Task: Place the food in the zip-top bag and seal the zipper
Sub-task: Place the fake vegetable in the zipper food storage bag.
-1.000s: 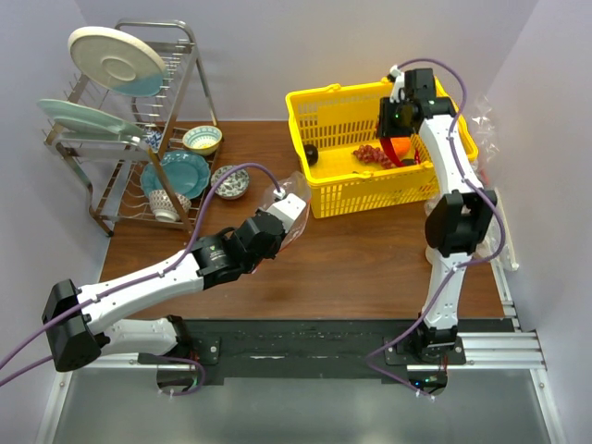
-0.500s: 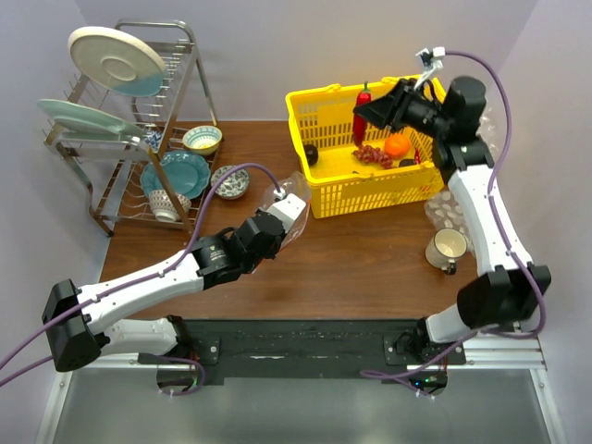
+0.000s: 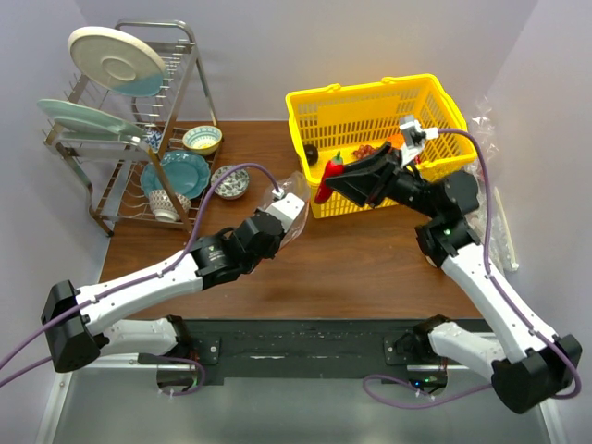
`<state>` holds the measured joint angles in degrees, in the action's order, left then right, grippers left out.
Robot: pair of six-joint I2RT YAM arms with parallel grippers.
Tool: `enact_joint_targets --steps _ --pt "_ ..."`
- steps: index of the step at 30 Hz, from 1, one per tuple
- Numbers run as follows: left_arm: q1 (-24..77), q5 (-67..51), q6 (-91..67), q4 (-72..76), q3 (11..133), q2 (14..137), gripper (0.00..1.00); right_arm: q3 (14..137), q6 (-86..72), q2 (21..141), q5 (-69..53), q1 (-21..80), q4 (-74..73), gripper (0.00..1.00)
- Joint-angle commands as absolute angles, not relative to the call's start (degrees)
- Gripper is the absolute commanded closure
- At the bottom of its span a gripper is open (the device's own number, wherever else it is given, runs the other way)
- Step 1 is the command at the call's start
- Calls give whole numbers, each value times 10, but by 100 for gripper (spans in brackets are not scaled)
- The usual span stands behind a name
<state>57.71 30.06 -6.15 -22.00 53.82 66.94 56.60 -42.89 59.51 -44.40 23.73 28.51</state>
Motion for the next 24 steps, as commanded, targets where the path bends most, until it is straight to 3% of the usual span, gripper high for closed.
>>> enact_joint_targets --steps 1,11,24 --pt "573 309 -54 -203 543 646 100 520 -439 550 -405 239 340 100" --pt "574 336 -59 -211 548 658 100 441 -455 490 -401 243 323 100" --pt "565 319 -61 -219 553 664 100 363 -522 511 -374 298 467 100"
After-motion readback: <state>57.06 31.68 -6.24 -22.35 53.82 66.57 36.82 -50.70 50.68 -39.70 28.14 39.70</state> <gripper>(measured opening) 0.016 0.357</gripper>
